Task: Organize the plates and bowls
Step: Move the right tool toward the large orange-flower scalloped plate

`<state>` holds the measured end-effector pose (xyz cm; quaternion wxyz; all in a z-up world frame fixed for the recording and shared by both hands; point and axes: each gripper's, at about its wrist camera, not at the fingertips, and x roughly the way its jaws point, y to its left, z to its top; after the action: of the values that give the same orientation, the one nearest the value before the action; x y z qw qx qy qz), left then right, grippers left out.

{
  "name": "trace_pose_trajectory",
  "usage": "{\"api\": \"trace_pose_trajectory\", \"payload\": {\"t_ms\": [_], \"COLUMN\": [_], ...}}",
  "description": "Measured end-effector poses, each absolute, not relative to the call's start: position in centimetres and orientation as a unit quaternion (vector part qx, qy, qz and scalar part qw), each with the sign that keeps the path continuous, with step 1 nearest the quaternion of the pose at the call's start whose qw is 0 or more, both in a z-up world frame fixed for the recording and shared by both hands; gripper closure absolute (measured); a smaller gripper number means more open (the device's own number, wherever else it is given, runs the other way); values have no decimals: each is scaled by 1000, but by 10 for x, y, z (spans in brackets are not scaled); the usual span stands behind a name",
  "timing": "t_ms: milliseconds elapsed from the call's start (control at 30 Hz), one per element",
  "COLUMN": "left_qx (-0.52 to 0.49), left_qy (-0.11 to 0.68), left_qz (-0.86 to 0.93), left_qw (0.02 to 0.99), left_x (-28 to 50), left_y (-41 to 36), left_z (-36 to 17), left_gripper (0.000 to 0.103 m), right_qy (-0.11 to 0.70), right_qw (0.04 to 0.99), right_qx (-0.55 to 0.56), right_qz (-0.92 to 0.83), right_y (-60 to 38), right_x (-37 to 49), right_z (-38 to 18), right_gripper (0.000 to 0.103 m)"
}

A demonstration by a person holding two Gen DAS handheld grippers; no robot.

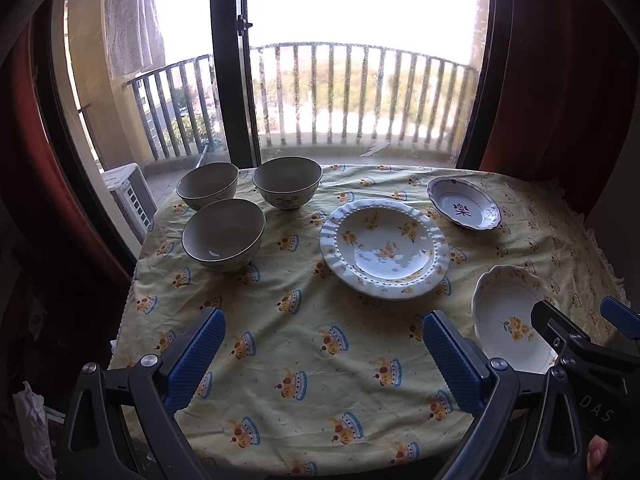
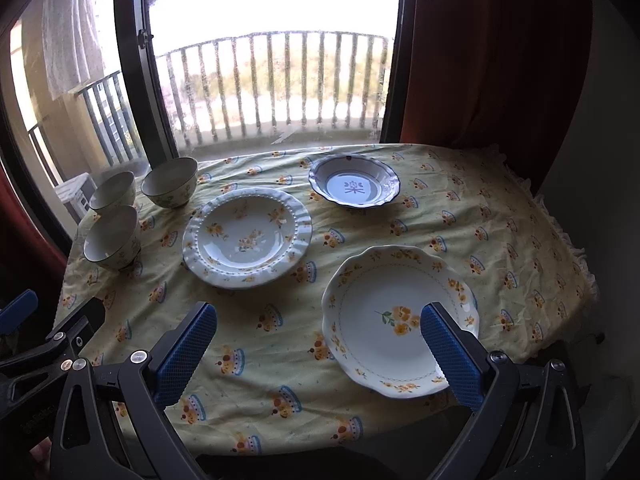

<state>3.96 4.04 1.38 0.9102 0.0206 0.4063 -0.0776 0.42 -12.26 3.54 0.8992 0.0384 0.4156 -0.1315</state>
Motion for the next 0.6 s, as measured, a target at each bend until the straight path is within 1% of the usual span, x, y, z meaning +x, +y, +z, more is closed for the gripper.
{"api": "trace_pose_trajectory", "payload": {"t_ms": [267, 600], "left_qx": [29, 17], "left_qy": [413, 430], "left_qz": [-76, -59], "left_qw": [907, 901], "left_x": [44, 45], "left_y": [13, -53], "left_z": [9, 1], "left_gripper": [3, 4], "right_qy": [416, 430], "right_qw": [898, 895], "right_qx": [47, 45], "right_qz": [-134, -107], "right_y": [-147, -213], "right_x": [7, 20], "right_z": [31, 19], "right_gripper": [1, 5]}}
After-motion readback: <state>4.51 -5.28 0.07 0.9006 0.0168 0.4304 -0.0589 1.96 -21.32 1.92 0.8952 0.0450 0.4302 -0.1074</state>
